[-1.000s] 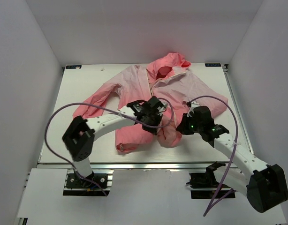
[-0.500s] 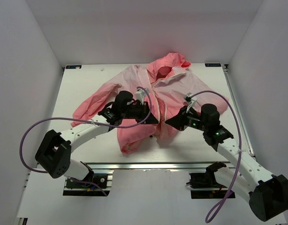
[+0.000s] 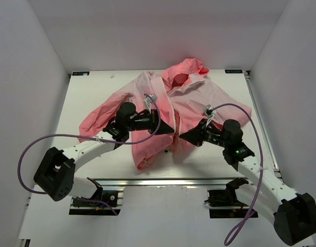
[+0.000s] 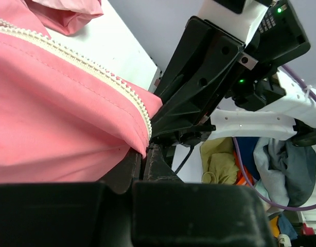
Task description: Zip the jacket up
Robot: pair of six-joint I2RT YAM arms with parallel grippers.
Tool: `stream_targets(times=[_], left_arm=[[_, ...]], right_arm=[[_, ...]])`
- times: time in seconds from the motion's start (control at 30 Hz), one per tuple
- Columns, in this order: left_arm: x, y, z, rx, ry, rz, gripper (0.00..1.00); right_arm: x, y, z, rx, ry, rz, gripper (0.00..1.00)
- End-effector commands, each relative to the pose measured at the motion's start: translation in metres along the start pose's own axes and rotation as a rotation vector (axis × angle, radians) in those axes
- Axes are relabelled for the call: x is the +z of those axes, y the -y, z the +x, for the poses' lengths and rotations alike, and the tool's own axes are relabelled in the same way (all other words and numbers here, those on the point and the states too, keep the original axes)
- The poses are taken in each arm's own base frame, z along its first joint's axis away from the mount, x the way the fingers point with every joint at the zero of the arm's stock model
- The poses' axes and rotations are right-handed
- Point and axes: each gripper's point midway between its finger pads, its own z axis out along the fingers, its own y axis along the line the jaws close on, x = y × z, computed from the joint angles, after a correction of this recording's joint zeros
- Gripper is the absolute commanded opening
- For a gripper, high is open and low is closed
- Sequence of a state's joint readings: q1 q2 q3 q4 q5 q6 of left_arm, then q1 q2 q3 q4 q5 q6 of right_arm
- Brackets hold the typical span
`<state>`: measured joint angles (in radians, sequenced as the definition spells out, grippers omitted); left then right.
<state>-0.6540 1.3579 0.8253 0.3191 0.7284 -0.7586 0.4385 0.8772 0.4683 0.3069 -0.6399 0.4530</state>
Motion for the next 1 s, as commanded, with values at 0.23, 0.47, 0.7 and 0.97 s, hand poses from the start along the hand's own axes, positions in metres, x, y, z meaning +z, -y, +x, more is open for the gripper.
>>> stream_targets(times=[0.23, 0.47, 0.7, 0.97], left_arm=[[-0.009, 0.025, -0.009, 0.019, 0.079, 0.151, 0.0], [-0.007, 0.024, -0.013, 0.022, 0.084, 0.164, 0.0], [-0.007, 0.023, -0.018, 0.026, 0.101, 0.155, 0.0], [-0.008, 0.021, -0.021, 0.029, 0.102, 0.152, 0.0]], right_arm=[[-0.004, -0.032, -0.023, -0.046, 0.166, -0.179, 0.0], [-0.002, -0.041, -0.036, -0.087, 0.197, -0.231, 0.0], [-0.001, -0.04, -0.047, -0.132, 0.238, -0.219, 0.0], [-0.003, -0.044, -0.051, -0.138, 0.28, -0.237, 0.0]])
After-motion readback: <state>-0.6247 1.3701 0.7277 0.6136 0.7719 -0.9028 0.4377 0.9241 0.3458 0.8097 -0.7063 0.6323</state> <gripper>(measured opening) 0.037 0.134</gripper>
